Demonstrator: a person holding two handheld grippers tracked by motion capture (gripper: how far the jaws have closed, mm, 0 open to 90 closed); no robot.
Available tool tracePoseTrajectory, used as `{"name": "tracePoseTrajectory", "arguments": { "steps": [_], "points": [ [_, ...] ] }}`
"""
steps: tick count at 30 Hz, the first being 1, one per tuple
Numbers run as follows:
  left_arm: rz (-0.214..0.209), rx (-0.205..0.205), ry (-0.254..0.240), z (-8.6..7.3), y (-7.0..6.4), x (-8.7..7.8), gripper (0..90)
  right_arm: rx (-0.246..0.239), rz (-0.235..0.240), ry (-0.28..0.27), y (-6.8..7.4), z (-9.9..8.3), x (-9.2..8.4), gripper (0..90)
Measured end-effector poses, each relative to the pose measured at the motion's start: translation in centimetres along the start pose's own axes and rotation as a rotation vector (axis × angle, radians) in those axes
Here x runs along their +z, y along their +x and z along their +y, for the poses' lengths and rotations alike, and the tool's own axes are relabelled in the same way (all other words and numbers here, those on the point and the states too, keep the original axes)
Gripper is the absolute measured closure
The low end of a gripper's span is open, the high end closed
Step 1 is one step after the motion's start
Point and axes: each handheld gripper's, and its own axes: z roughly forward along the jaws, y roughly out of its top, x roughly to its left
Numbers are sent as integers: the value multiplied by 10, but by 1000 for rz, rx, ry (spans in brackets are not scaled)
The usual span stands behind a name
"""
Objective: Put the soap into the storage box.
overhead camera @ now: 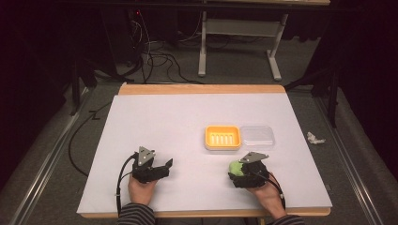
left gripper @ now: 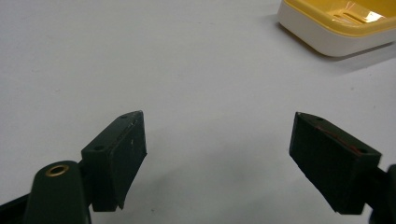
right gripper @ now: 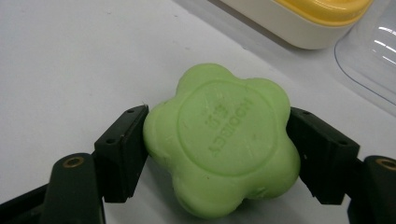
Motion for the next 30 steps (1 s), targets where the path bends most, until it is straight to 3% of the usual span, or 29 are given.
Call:
{"name": "tracePoseTrajectory", "arguments": {
  "steps": [11,15,19,30],
  "points": [
    [-2,-1,0,0,0,0,194,-23,4,-9,-2,0,-2,272],
    [0,2,7,0,0,1,193,9,19,-60,-8,-2,-11,272],
    [-10,-8,-7,1,0,-1,190,7,19,-59,-12,-1,-15,272],
    [-7,-10,-4,1,0,-1,192,16,14,-121,-23,7,-34,272]
  ]
}}
